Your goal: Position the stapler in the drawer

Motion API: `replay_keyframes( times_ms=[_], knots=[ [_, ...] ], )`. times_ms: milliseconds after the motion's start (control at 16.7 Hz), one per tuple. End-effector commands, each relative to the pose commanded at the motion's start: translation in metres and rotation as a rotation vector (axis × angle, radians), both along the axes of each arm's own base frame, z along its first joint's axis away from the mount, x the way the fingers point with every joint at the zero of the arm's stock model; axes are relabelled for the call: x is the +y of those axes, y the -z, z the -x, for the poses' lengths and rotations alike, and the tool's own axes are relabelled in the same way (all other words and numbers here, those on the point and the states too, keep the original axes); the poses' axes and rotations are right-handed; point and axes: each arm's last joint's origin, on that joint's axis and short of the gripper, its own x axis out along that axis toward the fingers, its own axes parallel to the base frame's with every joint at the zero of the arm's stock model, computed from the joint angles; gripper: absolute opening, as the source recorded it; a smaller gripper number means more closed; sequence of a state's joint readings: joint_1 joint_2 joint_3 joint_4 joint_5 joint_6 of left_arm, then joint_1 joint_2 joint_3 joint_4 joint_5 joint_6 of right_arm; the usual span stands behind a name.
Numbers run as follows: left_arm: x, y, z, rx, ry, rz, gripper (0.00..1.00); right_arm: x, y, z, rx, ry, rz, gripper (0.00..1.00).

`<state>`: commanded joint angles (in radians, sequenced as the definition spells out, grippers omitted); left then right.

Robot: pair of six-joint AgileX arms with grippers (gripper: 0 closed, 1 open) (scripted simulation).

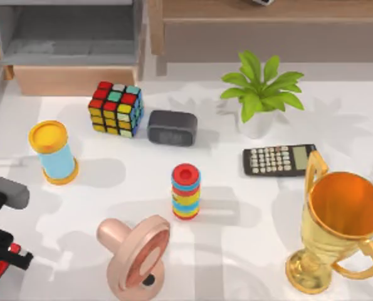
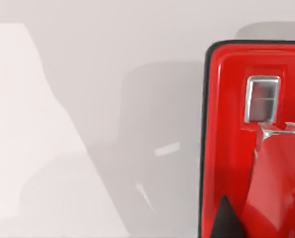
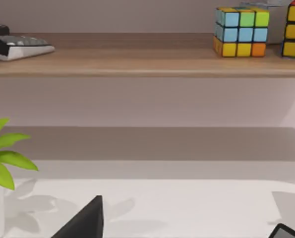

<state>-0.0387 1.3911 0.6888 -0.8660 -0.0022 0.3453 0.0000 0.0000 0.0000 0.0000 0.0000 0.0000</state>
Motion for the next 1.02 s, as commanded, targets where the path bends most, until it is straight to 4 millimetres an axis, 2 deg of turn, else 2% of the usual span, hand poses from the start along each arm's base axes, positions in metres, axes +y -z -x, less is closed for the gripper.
replay_keyframes(
  times_ms=[240, 420, 540, 720, 1020],
  knots=[
    [0.000, -0.001, -0.002, -0.006, 0.000, 0.000, 0.00, 0.000, 0.000, 0.000, 0.000, 0.000, 0.000, 1.00],
    [0.000, -0.017, -0.018, -0.060, -0.005, 0.005, 0.00, 0.000, 0.000, 0.000, 0.000, 0.000, 0.000, 1.00],
    [0.001, -0.036, -0.038, -0.112, -0.015, 0.010, 0.00, 0.000, 0.000, 0.000, 0.000, 0.000, 0.000, 1.00],
    [0.006, -0.074, -0.075, -0.220, -0.045, 0.015, 0.00, 0.000, 0.000, 0.000, 0.000, 0.000, 0.000, 1.00],
    [0.024, -0.134, -0.134, -0.373, -0.113, 0.021, 0.00, 0.000, 0.000, 0.000, 0.000, 0.000, 0.000, 1.00]
  ],
)
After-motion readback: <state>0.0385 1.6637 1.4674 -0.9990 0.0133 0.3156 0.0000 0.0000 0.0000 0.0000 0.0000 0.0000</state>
